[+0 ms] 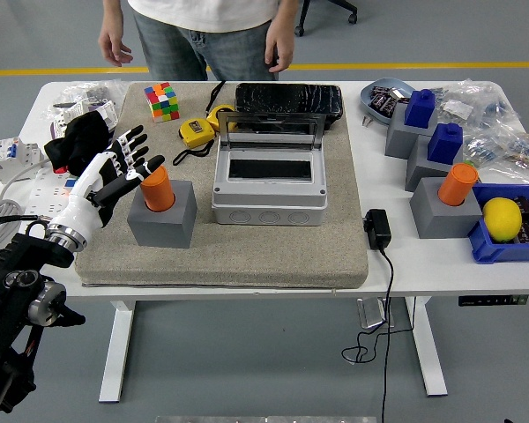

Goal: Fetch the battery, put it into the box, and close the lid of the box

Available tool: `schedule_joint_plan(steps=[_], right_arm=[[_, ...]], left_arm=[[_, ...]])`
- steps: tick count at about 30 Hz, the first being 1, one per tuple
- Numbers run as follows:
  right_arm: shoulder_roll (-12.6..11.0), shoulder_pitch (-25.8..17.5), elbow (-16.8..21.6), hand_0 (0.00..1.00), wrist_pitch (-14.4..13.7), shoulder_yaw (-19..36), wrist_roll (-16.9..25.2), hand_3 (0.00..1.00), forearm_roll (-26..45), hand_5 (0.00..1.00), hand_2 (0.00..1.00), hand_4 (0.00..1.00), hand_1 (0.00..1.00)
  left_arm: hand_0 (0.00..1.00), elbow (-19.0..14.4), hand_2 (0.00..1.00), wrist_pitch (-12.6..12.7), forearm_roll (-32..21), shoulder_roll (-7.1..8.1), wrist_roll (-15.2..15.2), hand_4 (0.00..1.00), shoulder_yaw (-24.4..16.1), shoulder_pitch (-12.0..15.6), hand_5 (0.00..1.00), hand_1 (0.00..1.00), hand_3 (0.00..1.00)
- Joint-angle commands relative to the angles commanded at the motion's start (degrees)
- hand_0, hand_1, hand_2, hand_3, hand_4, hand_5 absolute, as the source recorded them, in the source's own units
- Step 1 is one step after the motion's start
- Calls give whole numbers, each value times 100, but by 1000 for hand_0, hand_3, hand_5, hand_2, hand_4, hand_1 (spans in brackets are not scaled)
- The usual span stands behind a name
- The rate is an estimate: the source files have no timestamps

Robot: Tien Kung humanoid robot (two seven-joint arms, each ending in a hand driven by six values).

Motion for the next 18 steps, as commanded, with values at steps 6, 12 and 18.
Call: schedule_joint_plan(steps=[6,12,18], right_arm=[[2,7,-6,857,-1,10,1,822,3,998,803,998,831],[-5,17,-12,856,-1,32,4,822,-2,998,802,998,830],[0,30,-14,855,2,27,2,821,-3,998,802,998,830]], left_arm=[[998,95,998,60,80,-24,-33,998,7,-53,241,998,987],[998,103,998,89,144,-55,-38,998,31,-106,186,998,984],[989,395,998,-135,-408,-122,-113,998,-26,-223,149,998,998]])
